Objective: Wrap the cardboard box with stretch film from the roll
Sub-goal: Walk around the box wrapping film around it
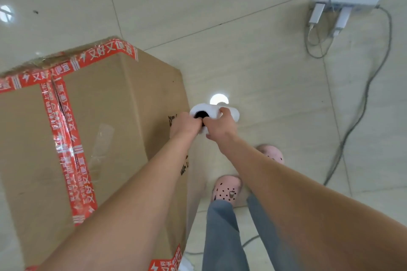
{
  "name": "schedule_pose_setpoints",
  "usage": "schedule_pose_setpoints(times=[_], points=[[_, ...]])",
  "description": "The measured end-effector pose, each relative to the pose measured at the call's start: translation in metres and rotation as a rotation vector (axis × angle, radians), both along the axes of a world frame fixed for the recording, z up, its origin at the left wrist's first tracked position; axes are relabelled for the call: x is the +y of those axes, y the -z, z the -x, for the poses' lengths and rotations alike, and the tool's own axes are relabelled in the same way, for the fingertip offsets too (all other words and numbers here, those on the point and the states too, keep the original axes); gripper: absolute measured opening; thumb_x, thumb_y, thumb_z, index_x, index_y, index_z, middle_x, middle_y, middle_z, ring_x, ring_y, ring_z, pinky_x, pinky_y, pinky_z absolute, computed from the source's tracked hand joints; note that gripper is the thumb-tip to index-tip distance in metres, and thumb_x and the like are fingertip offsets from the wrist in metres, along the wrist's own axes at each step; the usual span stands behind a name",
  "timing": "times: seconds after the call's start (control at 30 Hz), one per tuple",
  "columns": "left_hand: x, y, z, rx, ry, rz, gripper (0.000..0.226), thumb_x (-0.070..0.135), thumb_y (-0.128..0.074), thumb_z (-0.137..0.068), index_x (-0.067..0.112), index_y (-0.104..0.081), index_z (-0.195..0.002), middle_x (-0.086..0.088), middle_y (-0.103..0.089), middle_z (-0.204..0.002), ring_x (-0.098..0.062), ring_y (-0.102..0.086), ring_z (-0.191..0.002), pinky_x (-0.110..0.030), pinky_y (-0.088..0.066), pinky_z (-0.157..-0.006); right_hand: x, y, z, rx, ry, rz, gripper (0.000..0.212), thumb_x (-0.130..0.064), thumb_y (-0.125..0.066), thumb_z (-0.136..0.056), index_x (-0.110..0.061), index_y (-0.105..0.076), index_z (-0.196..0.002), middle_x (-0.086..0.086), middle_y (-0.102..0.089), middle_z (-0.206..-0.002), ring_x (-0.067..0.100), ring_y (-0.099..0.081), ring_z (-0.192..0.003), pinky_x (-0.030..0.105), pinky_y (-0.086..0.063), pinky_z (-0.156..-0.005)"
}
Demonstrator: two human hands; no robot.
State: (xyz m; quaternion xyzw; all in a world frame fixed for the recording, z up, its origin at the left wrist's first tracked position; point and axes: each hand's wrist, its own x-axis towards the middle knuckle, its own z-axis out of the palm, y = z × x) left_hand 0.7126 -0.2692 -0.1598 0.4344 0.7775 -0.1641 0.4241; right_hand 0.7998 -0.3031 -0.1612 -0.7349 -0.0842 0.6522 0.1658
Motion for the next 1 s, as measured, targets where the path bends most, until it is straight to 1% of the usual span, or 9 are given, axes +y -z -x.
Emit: schedule_pose_setpoints(times=[0.1,0.17,0.23,0.37,0.57,0.67,0.73,0.83,1.0], points=[[0.016,-0.007,-0.003,-0.033,0.316,-0.106,0.029,0.01,-0.049,-0.084,0.024,-0.064,-0.105,-0.004,-0.065,-0.105,-0.027,-0.056,-0.092,-0.029,-0.043,-0.074,0.009,0.002,-0.002,-0.029,-0.067,-0.017,0.054,-0.015,-0.056,-0.084,-0.013,-0.04,-0.136,0.003,-0.045,-0.096,0.028,-0.057,-0.096,0.045,-0.055,-0.086],[0.026,-0.01,-0.007,-0.025,0.431,-0.114,0.029,0.008,-0.049,-0.08,0.032,-0.061,-0.092,0.001,-0.058,-0.093,-0.026,-0.054,-0.088,-0.028,-0.041,-0.07,0.013,0.003,-0.003,-0.028,-0.118,-0.034,0.05,-0.014,-0.056,-0.083,-0.013,-0.045,-0.132,0.002,-0.047,-0.094,0.029,-0.059,-0.099,0.045,-0.055,-0.085],[0.034,-0.01,-0.01,0.016,0.459,-0.076,0.022,0.007,-0.049,-0.069,0.023,-0.06,-0.077,0.001,-0.054,-0.077,-0.025,-0.052,-0.075,-0.023,-0.037,-0.056,0.019,0.003,-0.005,-0.051,-0.155,-0.053,0.041,-0.014,-0.056,-0.081,-0.013,-0.052,-0.122,0.001,-0.052,-0.09,0.028,-0.062,-0.096,0.045,-0.057,-0.082],[0.039,-0.005,-0.011,0.05,0.309,-0.09,0.023,0.011,-0.047,-0.07,0.012,-0.067,-0.083,-0.004,-0.063,-0.077,-0.025,-0.053,-0.068,-0.023,-0.036,-0.05,0.036,0.003,-0.011,-0.15,-0.311,-0.144,0.033,-0.011,-0.053,-0.081,-0.014,-0.058,-0.113,0.007,-0.063,-0.095,0.026,-0.06,-0.08,0.032,-0.053,-0.069],[0.04,0.0,-0.007,0.086,-0.165,-0.168,0.027,0.026,-0.051,-0.083,0.009,-0.069,-0.095,-0.01,-0.07,-0.093,-0.031,-0.066,-0.088,-0.03,-0.049,-0.069,0.056,-0.003,-0.008,-0.232,-0.351,-0.297,0.046,-0.015,-0.052,-0.087,-0.019,-0.046,-0.134,0.004,-0.057,-0.118,0.025,-0.056,-0.105,0.028,-0.042,-0.073],[0.041,-0.004,-0.013,-0.036,-0.331,-0.101,0.025,0.025,-0.048,-0.088,0.005,-0.063,-0.088,-0.011,-0.07,-0.089,-0.029,-0.067,-0.079,-0.033,-0.054,-0.071,0.068,-0.003,-0.007,-0.15,-0.318,-0.205,0.038,-0.016,-0.044,-0.09,-0.021,-0.051,-0.126,0.003,-0.059,-0.11,0.027,-0.06,-0.096,0.036,-0.052,-0.08],[0.046,-0.009,-0.015,-0.088,-0.339,-0.055,0.023,0.023,-0.046,-0.091,0.007,-0.061,-0.087,-0.012,-0.066,-0.084,-0.028,-0.062,-0.071,-0.03,-0.051,-0.061,0.079,-0.005,-0.008,-0.119,-0.334,-0.174,0.03,-0.01,-0.042,-0.087,-0.018,-0.057,-0.112,0.005,-0.06,-0.104,0.03,-0.062,-0.096,0.045,-0.055,-0.083],[0.053,-0.012,-0.008,-0.015,-0.057,-0.099,0.016,0.022,-0.047,-0.089,0.011,-0.059,-0.089,-0.009,-0.066,-0.088,-0.026,-0.057,-0.072,-0.026,-0.038,-0.051,0.085,-0.007,-0.009,-0.089,-0.367,-0.151,0.015,-0.009,-0.044,-0.088,-0.014,-0.055,-0.097,0.007,-0.057,-0.092,0.032,-0.062,-0.091,0.047,-0.056,-0.082],[0.078,-0.022,-0.004,0.008,0.427,-0.229,0.024,0.018,-0.05,-0.088,0.015,-0.057,-0.111,-0.008,-0.063,-0.103,-0.03,-0.06,-0.093,-0.03,-0.04,-0.063,0.09,-0.003,-0.007,-0.096,-0.41,-0.131,0.026,-0.008,-0.041,-0.089,-0.008,-0.058,-0.11,0.009,-0.061,-0.097,0.029,-0.06,-0.091,0.039,-0.053,-0.083]])
